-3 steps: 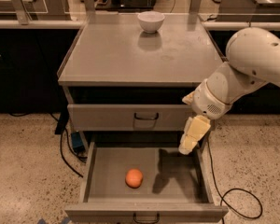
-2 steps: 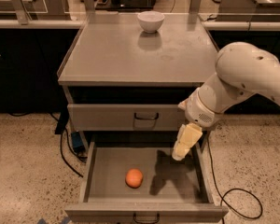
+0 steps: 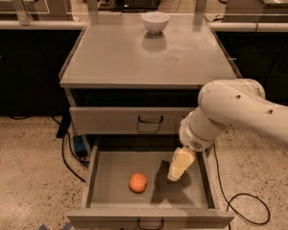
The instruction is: Pick orange from middle drawer and place on counter
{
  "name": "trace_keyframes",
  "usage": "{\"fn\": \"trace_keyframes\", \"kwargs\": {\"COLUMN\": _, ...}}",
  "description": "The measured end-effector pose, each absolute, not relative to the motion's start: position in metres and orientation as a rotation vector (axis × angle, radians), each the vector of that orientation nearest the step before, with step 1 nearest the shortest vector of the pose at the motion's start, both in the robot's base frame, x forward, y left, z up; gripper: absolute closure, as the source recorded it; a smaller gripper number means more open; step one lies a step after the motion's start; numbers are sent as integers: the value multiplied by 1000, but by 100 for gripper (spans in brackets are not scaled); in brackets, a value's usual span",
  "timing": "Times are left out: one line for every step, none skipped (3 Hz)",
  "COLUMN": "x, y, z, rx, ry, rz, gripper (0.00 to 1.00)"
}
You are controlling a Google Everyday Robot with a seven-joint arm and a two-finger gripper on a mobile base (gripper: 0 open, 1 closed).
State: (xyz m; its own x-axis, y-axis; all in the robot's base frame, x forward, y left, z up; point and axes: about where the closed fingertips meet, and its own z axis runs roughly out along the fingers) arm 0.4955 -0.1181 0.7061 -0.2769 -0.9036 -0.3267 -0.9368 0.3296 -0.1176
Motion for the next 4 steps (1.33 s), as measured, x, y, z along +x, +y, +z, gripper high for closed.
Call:
{"fn": "trace_keyframes", "kwargs": {"x": 495, "y": -118, "z": 706, "rx": -1640, "ry": 2267, "rz": 139, "gripper": 0}}
{"fn": "trace_keyframes", "kwargs": {"x": 494, "y": -125, "z": 680, "rx": -1640, "ry": 2306, "rz": 93, "gripper": 0}}
{"fn": "trace_keyframes", "kwargs": {"x": 489, "y": -133, "z": 609, "rx": -1676, "ry": 2384, "rz": 30, "gripper": 0}}
{"fn": "trace_keyframes", "kwargs": {"x": 490, "y": -134, "z": 607, "rx": -1667, "ry": 2382, "rz": 44, "gripper": 0}}
